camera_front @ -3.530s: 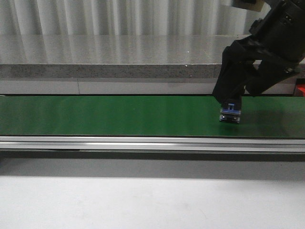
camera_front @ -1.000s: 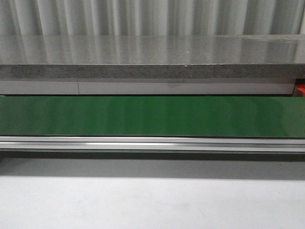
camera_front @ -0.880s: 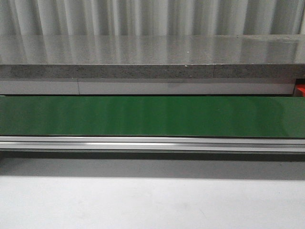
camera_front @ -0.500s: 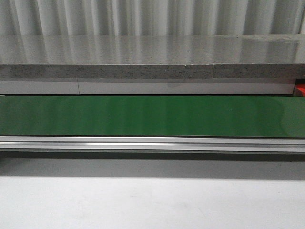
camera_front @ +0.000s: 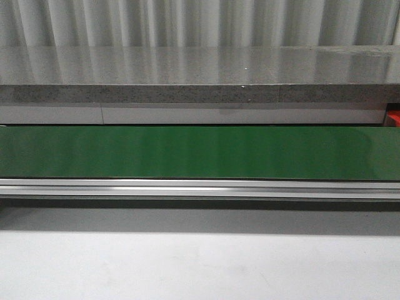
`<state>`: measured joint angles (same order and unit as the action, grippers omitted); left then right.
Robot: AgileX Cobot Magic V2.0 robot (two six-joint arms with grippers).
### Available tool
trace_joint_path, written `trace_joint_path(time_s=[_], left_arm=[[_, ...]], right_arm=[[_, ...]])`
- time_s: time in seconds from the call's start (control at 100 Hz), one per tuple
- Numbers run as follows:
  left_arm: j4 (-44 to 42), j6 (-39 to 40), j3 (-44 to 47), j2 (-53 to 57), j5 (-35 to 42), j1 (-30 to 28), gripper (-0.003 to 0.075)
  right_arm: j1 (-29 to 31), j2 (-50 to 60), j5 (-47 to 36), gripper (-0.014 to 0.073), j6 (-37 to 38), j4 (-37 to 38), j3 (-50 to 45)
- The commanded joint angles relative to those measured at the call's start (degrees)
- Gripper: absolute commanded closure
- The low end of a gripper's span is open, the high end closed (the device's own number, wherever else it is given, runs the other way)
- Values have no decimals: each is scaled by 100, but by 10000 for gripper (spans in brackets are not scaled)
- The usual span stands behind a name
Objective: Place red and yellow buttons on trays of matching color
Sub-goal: 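Carry the yellow button into the yellow tray and open the right gripper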
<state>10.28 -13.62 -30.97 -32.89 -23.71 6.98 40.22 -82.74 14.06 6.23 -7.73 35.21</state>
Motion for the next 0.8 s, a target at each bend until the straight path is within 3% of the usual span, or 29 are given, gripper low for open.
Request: trace_joint_path(time_s=[0.0, 0.43, 0.79], left_arm=[[46, 52, -154, -2, 408, -6, 741], [46, 52, -154, -2, 408, -6, 741], [46, 52, -154, -2, 408, -6, 741]], right_arm=[[-2, 163, -301, 503, -22, 89, 74], [-2, 163, -217, 487, -81, 143, 21], [-2, 163, -158, 193, -110, 143, 21]])
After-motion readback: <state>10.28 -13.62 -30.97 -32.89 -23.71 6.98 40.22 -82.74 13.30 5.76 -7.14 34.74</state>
